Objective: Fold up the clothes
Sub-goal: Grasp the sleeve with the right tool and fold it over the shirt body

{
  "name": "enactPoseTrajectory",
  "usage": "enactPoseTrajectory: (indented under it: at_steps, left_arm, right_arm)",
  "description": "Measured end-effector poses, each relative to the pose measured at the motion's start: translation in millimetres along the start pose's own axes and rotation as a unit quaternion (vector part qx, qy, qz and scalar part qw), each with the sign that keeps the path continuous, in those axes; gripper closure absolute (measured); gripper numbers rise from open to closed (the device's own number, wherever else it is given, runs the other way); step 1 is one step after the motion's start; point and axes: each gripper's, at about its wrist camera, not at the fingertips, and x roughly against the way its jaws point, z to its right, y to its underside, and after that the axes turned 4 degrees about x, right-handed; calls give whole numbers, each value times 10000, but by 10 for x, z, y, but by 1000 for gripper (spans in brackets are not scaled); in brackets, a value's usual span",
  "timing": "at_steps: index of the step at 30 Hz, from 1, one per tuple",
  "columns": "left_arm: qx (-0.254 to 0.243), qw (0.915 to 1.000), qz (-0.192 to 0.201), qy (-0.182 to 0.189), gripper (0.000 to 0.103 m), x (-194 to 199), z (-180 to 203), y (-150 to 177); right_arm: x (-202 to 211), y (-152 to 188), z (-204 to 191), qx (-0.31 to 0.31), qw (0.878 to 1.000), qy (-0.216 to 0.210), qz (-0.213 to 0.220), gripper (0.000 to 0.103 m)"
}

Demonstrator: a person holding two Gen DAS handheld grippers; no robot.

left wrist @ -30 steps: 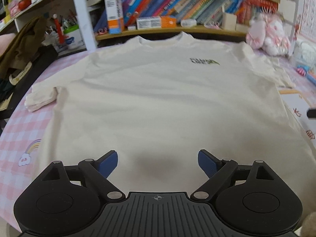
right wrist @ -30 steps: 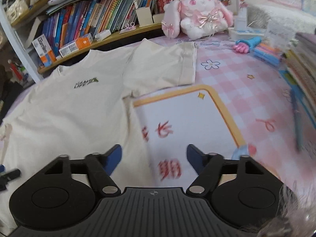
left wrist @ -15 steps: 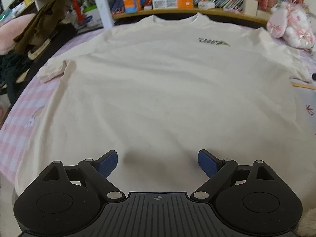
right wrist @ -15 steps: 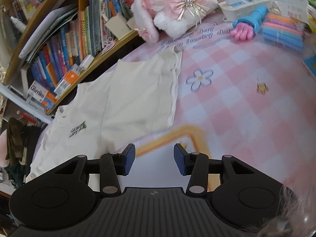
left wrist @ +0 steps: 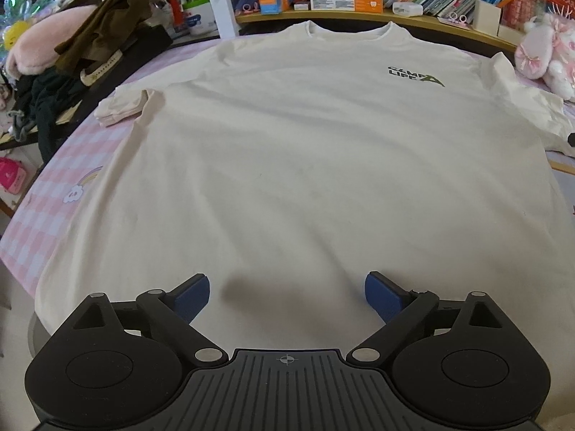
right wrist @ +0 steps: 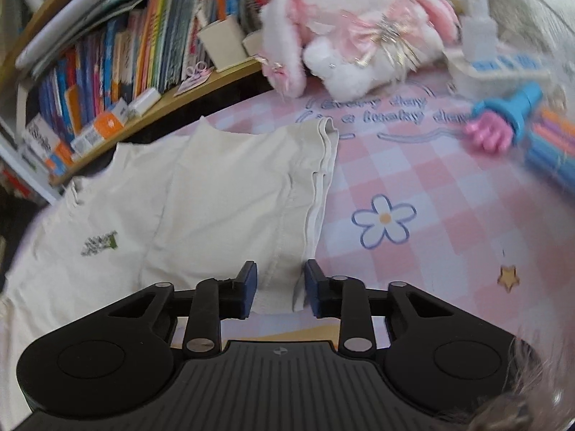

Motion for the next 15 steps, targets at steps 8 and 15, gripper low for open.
enactPoseTrajectory:
  at_steps: [8,15]
  left_arm:
    - [-128,9999,-60,-9,8,-4,72,-34]
    - [-149,9998,-91,3,8,-8,83,-44]
  right_arm:
    - [158,-89,71,-444,9955,-601,581,97]
    - [197,-160,98,-669,9924,-818,627,97]
